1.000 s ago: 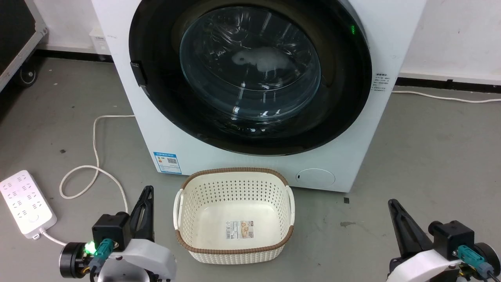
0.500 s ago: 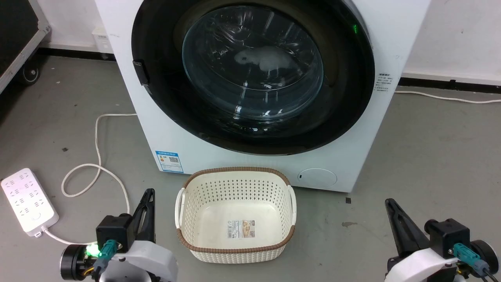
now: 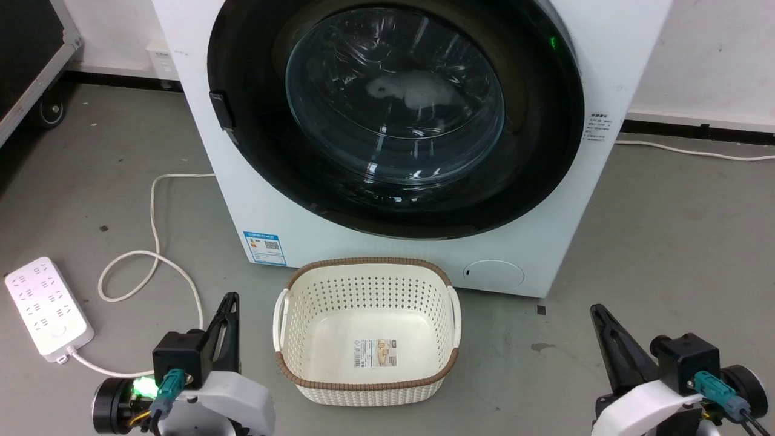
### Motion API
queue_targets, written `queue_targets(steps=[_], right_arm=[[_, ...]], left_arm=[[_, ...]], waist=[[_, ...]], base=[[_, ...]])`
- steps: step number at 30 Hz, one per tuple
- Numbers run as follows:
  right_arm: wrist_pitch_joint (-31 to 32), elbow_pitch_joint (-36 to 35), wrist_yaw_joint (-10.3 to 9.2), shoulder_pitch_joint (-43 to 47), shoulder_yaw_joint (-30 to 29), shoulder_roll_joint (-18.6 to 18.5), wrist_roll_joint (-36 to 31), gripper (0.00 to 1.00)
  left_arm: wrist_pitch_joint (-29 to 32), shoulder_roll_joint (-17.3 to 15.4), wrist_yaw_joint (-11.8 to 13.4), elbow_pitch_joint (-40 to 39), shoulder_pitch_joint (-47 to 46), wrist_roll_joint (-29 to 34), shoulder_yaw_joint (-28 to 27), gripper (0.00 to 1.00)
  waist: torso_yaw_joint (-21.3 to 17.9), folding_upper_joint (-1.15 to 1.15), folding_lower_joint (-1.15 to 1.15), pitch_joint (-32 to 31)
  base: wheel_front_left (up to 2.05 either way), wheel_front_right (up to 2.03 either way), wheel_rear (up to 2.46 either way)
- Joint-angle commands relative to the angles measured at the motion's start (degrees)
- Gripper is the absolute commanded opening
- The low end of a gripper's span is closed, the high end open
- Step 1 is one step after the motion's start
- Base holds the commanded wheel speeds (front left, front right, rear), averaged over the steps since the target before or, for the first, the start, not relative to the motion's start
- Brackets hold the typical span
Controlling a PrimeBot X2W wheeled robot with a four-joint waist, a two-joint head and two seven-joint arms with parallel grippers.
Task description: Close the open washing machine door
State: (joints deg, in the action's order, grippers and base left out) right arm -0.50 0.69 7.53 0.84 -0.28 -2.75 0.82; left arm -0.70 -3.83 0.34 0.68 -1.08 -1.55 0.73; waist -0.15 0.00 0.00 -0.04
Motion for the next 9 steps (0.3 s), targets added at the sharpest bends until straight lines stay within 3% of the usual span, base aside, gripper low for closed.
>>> queue_targets(steps=[1, 9], right_arm=[[0.25, -0.56, -0.04, -0.77, 0.15, -0.12, -0.59, 0.0], [0.5, -0.69, -0.04, -0.84, 0.28, -0.12, -0.82, 0.0]], left_arm=[[0.35, 0.57, -0.24, -0.47, 0.96, 0.85, -0.41, 0.0], [0.7, 0.95, -0.34, -0.68, 1.08, 1.55, -0.73, 0.0]], waist=[[0.04, 0.0, 0.0, 0.01], [0.15, 0.0, 0.0, 0.04]], base=[[0.0, 0.0, 0.0], [0.0, 0.0, 0.0]])
